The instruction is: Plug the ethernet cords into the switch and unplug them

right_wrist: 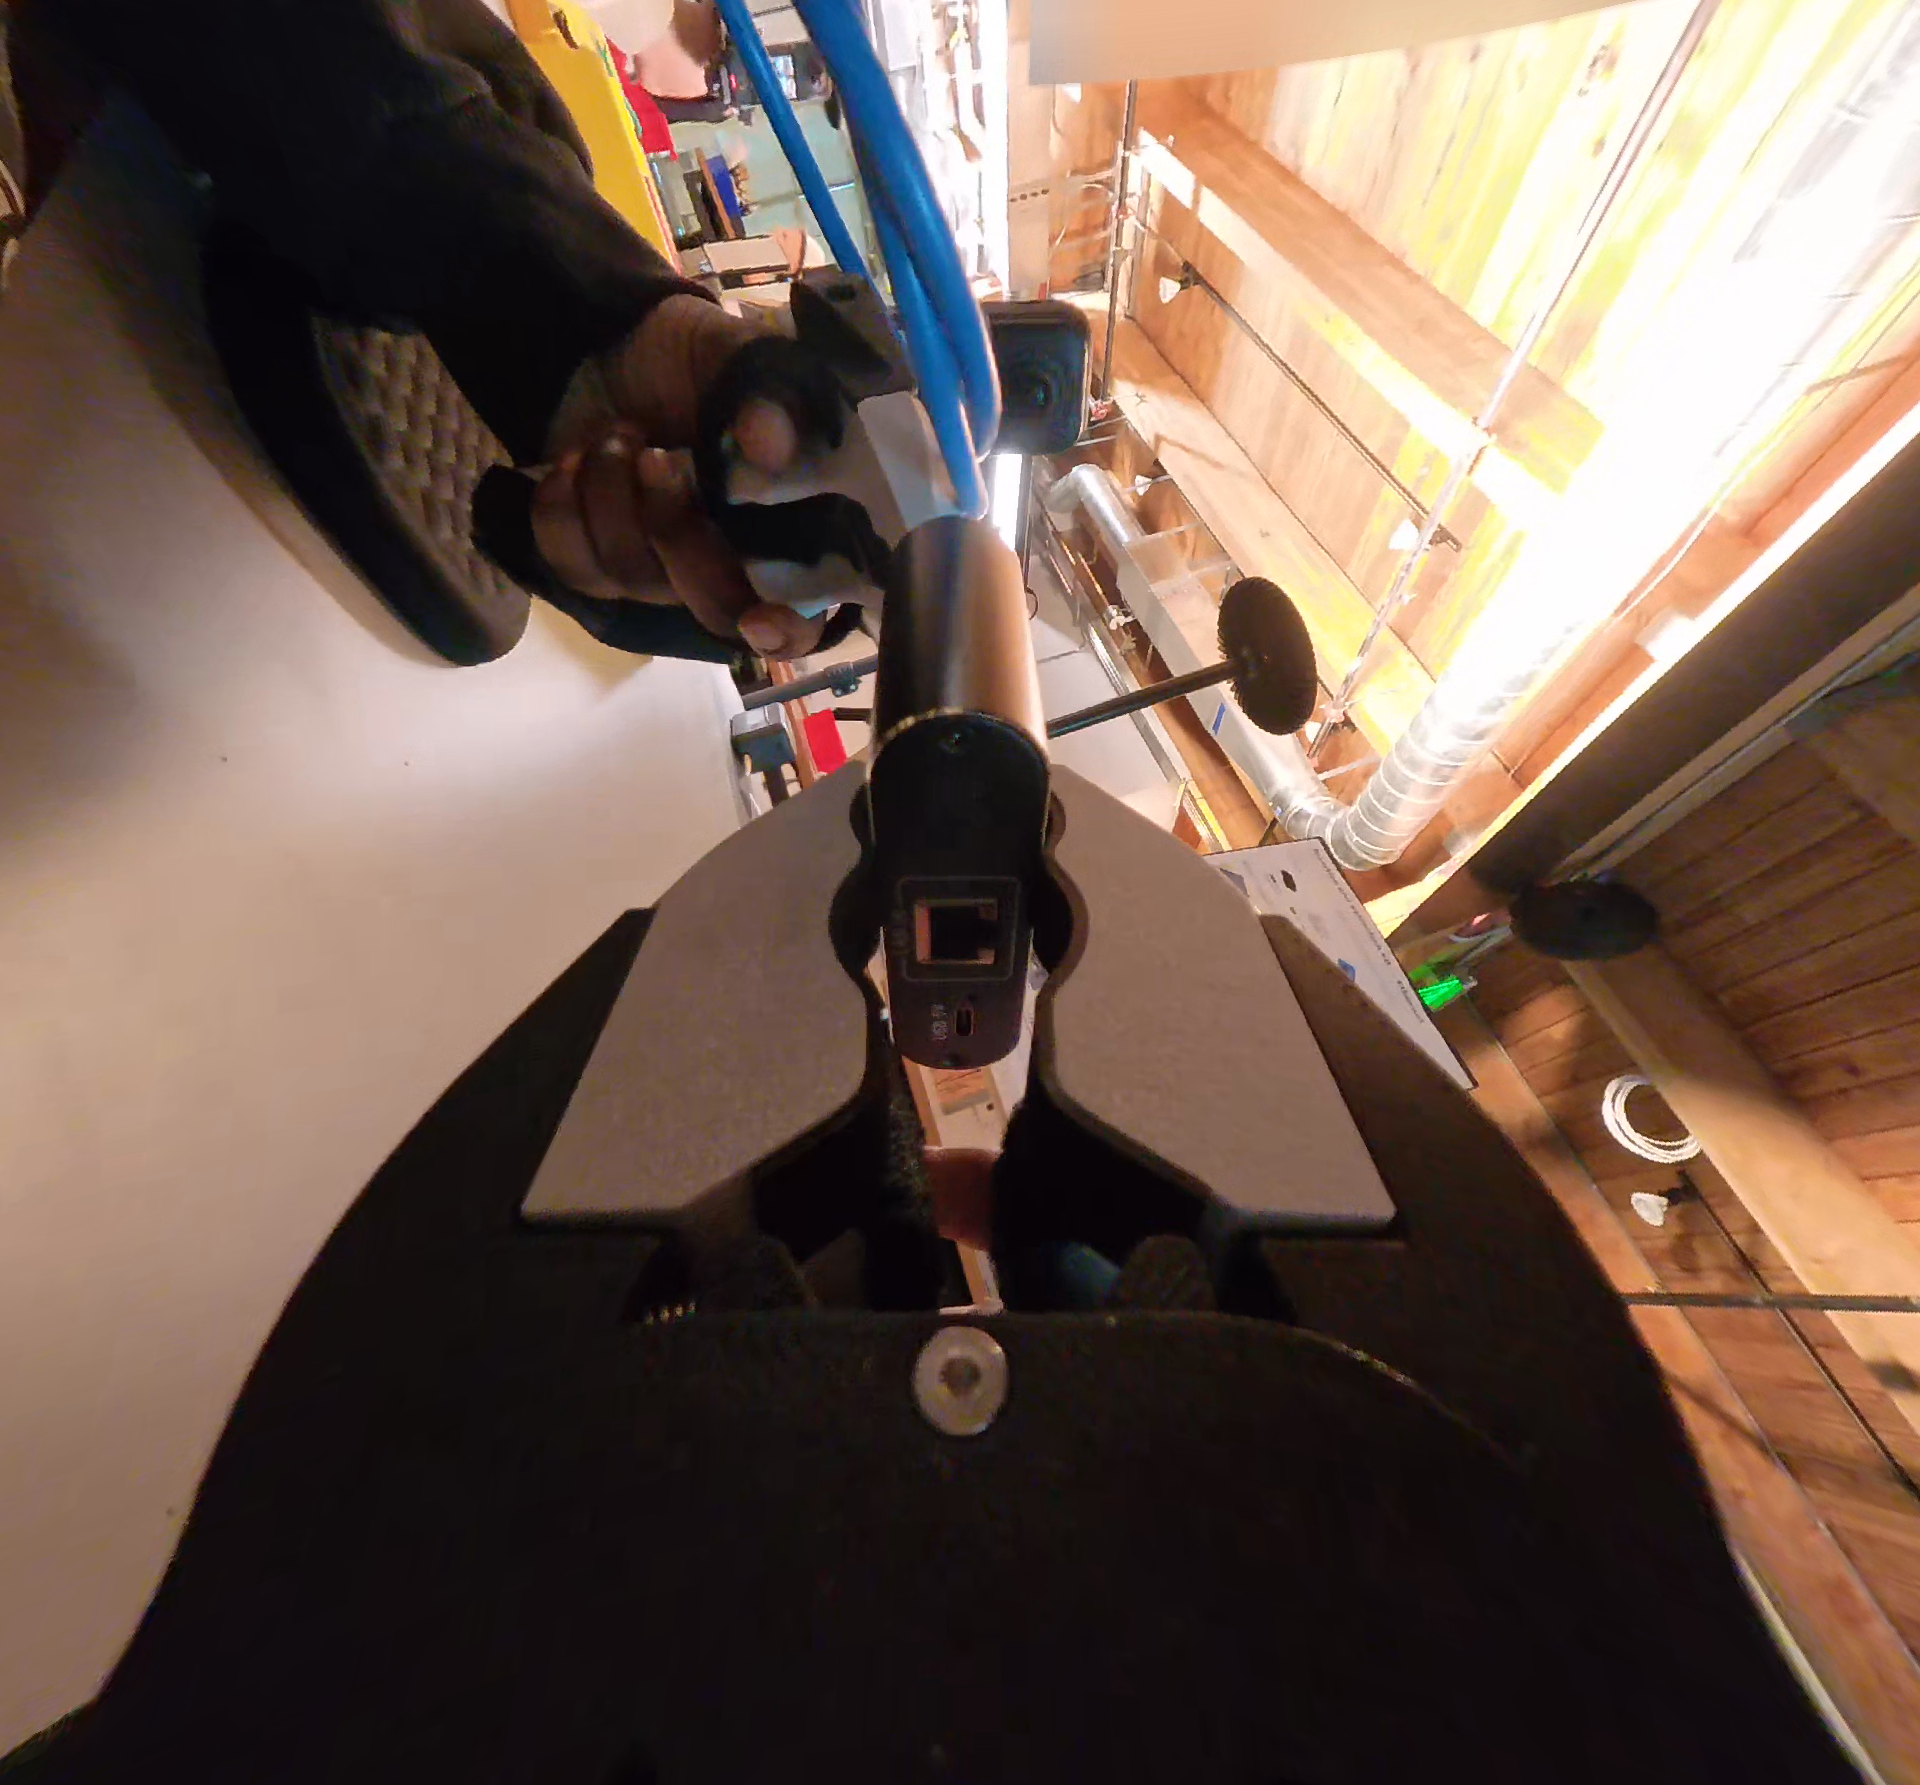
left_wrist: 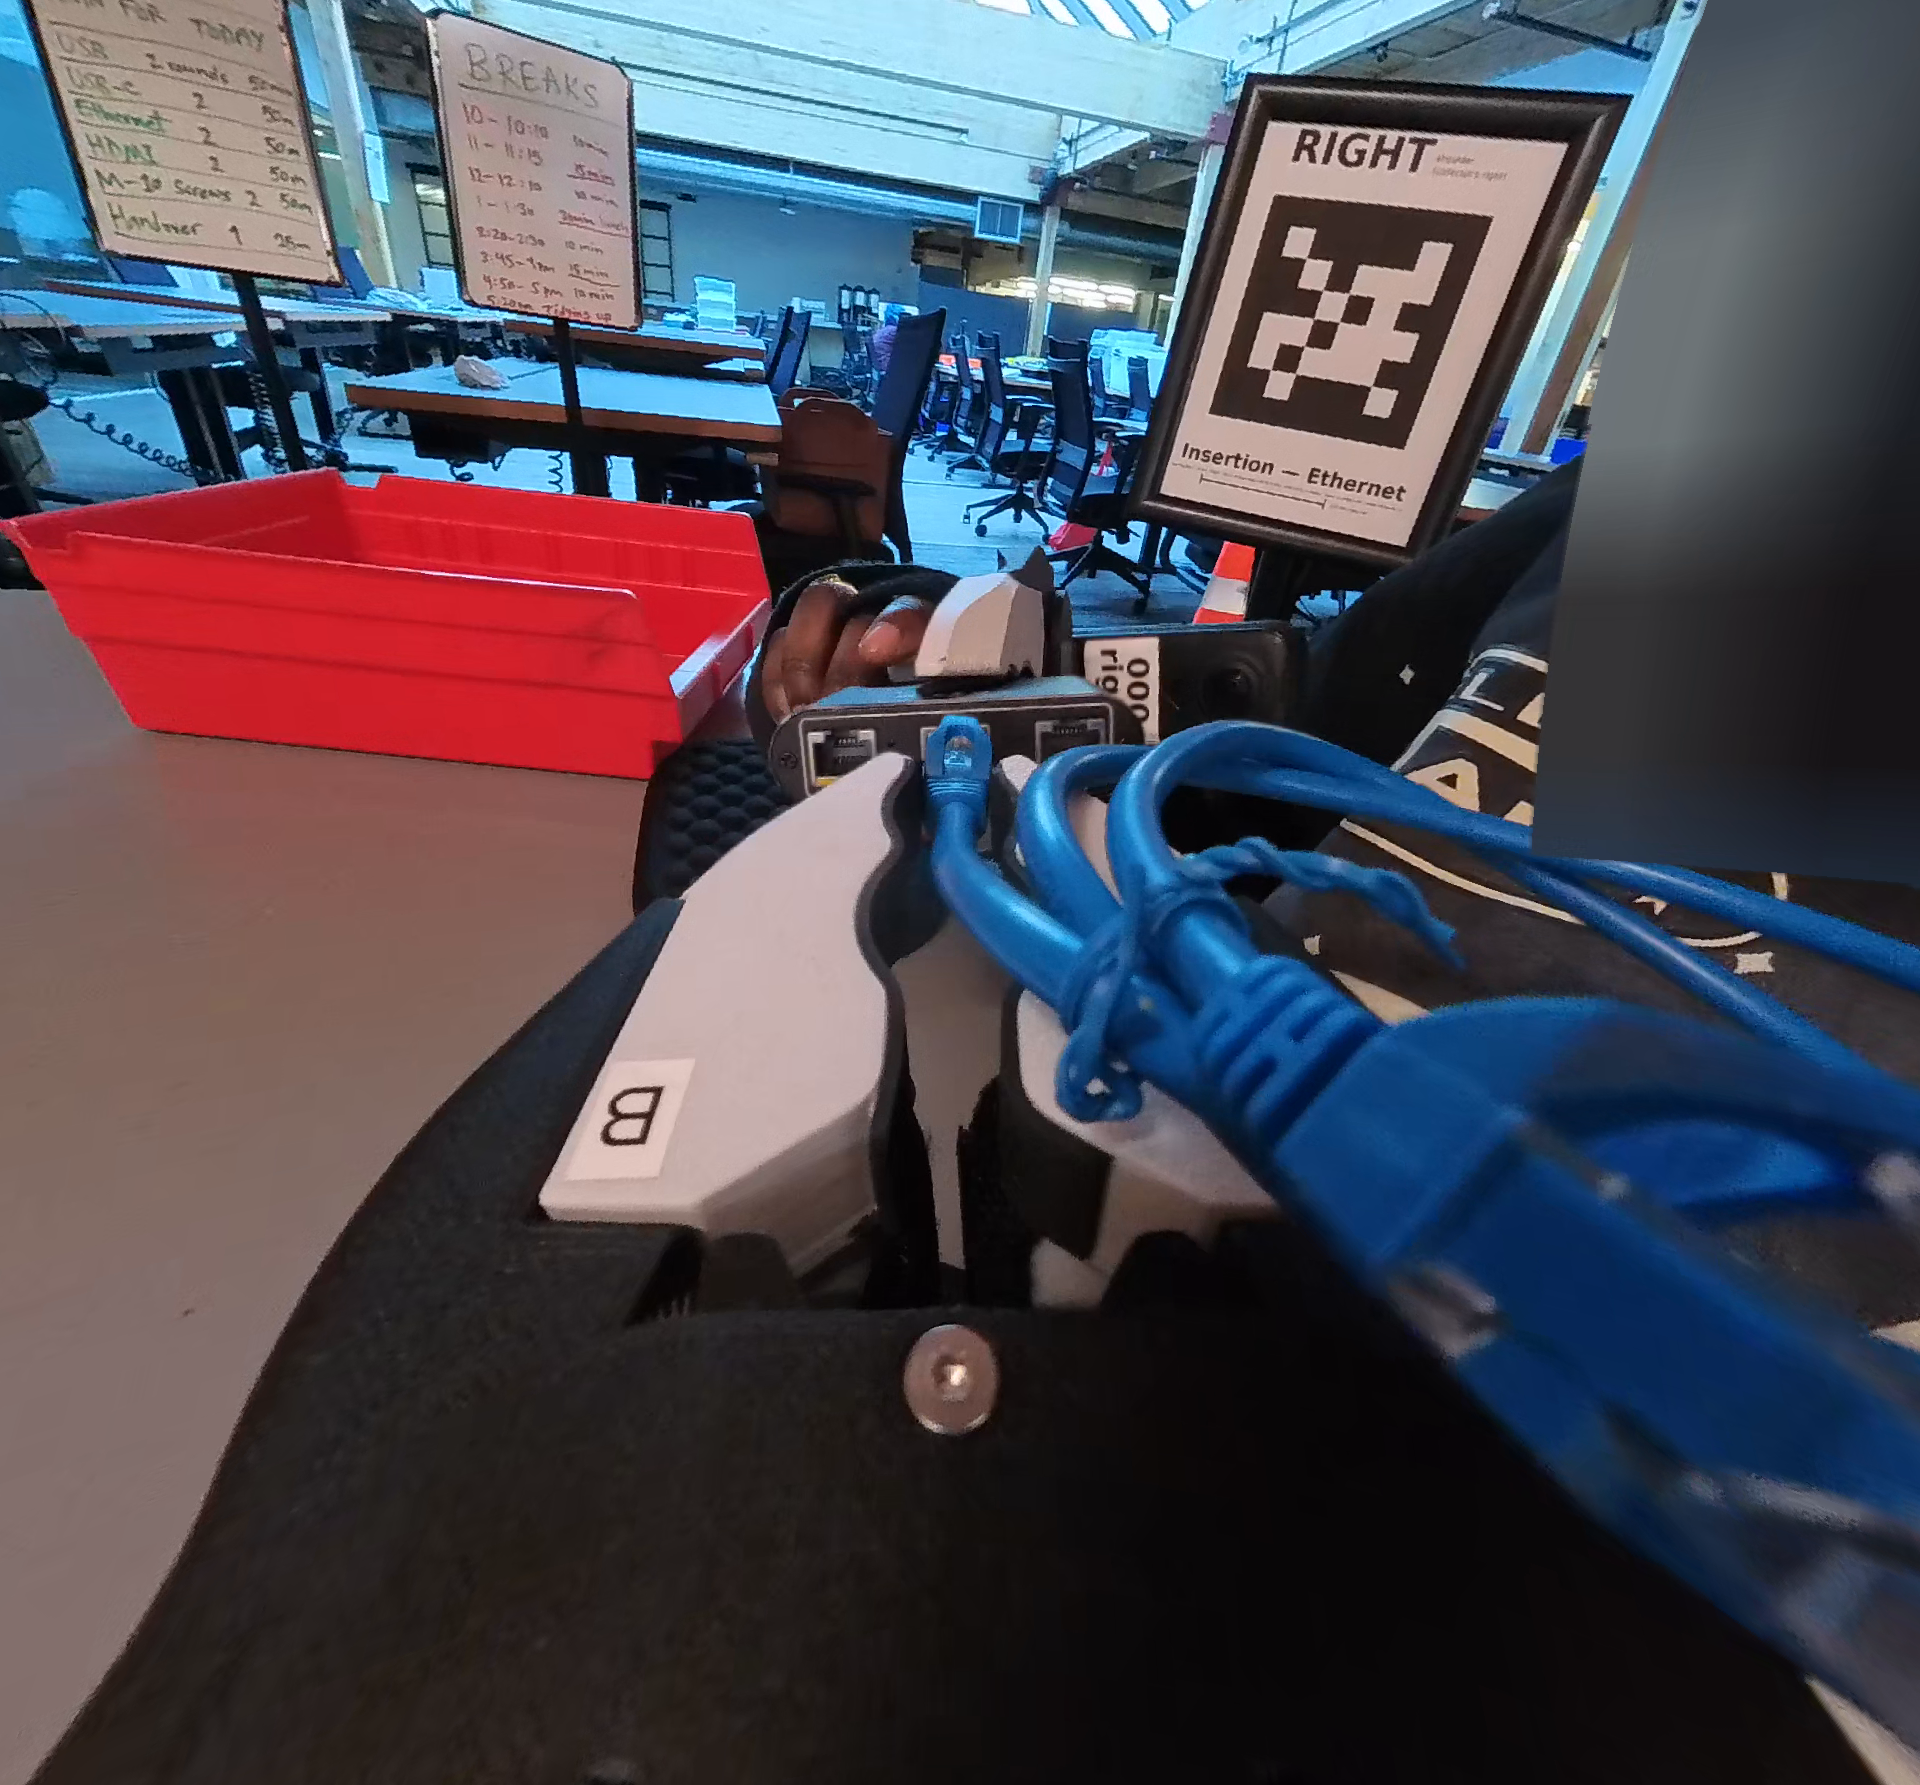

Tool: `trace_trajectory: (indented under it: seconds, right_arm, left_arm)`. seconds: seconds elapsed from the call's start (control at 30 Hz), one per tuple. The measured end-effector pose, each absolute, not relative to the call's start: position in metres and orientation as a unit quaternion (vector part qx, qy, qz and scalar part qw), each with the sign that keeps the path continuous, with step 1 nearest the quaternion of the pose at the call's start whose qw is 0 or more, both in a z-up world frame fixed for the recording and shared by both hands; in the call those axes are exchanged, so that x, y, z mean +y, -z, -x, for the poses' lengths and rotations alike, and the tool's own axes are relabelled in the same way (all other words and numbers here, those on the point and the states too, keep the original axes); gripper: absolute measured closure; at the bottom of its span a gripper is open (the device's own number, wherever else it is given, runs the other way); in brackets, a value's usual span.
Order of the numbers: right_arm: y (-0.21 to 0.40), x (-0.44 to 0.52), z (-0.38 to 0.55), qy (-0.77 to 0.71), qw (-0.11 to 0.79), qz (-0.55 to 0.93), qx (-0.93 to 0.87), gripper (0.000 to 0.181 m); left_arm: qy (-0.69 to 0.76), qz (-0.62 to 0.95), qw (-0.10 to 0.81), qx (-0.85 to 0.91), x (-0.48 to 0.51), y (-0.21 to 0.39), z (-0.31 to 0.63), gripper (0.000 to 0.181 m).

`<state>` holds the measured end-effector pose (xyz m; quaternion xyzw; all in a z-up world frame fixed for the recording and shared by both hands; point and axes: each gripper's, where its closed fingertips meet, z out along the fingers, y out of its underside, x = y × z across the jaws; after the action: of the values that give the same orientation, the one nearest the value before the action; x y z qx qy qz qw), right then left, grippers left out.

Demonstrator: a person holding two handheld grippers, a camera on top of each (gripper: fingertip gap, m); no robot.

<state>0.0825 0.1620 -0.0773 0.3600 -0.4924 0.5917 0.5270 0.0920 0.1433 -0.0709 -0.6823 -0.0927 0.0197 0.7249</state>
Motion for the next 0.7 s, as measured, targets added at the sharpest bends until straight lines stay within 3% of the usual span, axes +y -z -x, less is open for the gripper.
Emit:
trace_trajectory:
  seconds: [0.7]
  right_arm:
    - [0.091,0.156,-0.085,-0.547,0.536,-0.395,-0.508,0.157]
  left_arm:
    - [-0.029,0.72,0.686,-0.099,0.149,0.088,-0.092,0.169]
